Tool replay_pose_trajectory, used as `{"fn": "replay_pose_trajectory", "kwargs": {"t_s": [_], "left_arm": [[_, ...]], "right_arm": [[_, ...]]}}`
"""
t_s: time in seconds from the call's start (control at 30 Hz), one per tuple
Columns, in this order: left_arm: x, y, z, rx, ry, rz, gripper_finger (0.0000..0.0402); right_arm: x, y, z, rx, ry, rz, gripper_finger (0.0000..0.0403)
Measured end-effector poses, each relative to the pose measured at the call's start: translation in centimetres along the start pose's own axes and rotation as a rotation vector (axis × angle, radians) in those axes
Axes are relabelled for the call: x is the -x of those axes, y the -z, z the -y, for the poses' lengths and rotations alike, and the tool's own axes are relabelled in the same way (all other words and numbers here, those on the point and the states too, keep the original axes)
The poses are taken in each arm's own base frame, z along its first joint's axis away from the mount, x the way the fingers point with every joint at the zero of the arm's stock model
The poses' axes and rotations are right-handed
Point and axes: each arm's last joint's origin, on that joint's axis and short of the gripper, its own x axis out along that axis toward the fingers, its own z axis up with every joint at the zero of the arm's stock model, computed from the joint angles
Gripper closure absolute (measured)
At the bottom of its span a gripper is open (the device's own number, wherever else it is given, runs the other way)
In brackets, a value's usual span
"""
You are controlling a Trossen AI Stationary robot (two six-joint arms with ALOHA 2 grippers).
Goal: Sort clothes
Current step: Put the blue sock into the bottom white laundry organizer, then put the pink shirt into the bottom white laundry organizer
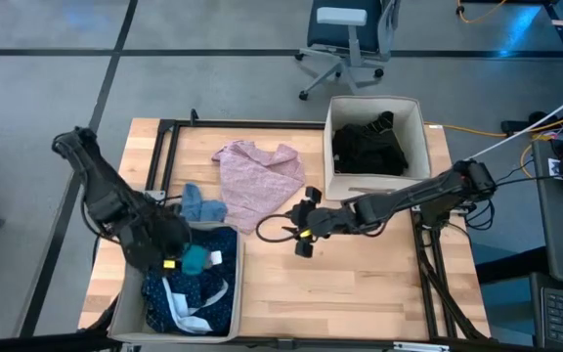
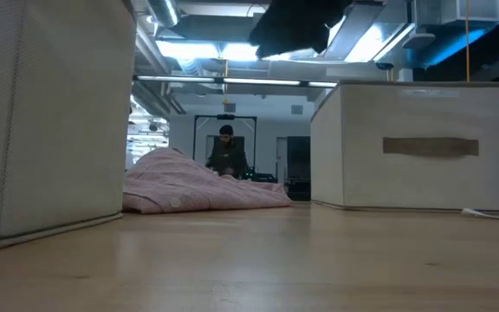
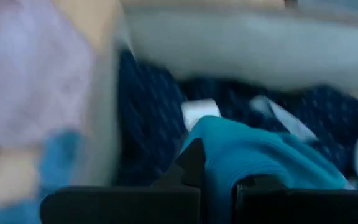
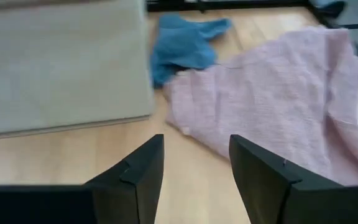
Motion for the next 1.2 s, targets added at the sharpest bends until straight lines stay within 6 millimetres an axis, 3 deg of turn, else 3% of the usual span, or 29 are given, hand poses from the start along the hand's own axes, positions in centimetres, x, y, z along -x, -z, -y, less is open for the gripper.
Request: {"fn": "replay_pose_trajectory", "kwargs": {"t_s": [0.37,0.7,0.83,0.97,1.2], "left_arm": [[-3.2,4.5,1.0,0.181,-0.017,-0.176,0.0382],[-4.3,4.7,0.9,0.181,0.016,-0.210,0.0271],[-3.4,4.3,0.8,0.266,0.136,-0.337,0.0238],[-1.3,3.4,0.5,0.316,0.236,-0.316,0.0230],[2.5,2.2,-1.2,0.310,0.357,-0.155,0.0232]], "right_arm": [[-2.7,1.7,-0.5,0.044,0.055,-0.066,0.0221],[-3.3,2.2,-0.6,0.093,0.066,-0.092,0.0221],[-3.3,2.0,-0.6,0.087,0.070,-0.077,0.0221],[-3.4,1.6,-0.4,0.065,0.075,-0.038,0.0204],[-4.0,1.5,1.1,-0.046,0.104,-0.049,0.0106]]}}
